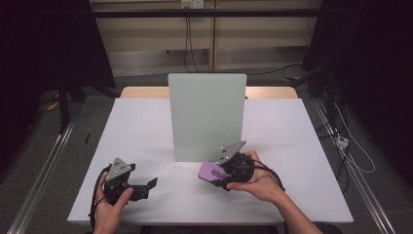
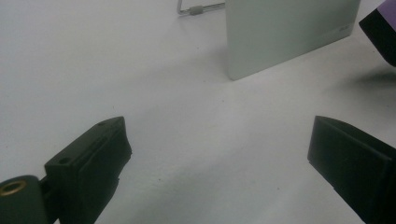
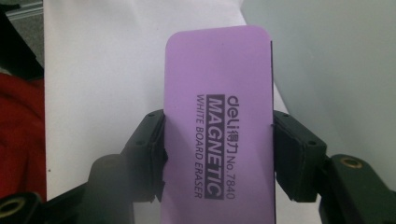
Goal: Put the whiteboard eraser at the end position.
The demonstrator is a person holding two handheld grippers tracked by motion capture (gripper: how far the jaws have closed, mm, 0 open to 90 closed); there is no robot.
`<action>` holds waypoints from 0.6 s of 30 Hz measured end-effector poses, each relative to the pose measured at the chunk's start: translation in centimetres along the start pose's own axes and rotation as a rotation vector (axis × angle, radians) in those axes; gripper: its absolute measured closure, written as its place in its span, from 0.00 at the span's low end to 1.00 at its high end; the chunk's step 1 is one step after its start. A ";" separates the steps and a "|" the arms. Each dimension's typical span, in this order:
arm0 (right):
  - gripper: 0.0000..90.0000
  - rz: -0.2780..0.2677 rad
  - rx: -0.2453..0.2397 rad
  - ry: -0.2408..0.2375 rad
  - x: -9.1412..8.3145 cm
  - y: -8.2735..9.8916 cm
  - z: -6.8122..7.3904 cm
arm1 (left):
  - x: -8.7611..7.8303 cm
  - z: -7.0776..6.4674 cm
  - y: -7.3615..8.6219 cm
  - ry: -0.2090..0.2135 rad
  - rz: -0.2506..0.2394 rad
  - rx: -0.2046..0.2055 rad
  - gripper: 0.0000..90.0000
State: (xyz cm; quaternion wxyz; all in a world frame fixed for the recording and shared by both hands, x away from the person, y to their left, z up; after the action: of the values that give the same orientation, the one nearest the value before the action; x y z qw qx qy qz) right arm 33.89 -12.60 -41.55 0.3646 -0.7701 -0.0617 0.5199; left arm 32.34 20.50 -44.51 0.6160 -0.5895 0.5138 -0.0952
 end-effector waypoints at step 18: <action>0.46 0.066 -0.010 -0.054 1.9 0.4 1.0 | 0.0 0.0 0.0 -0.004 -0.003 0.001 0.06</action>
State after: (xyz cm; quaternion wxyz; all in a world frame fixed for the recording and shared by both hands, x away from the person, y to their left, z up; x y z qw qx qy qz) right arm 33.73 -11.52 -43.43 0.3416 -0.7592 -0.0488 0.5518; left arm 32.34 20.52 -44.48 0.6173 -0.5902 0.5115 -0.0954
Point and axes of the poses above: each handheld gripper's, and its own axes: x roughly forward along the jaws, y roughly out of its underside, z roughly to its left, the point moved 2 cm from there along x, roughly forward along the jaws, and after that the axes turned 14 degrees about y, right-handed, at the moved point
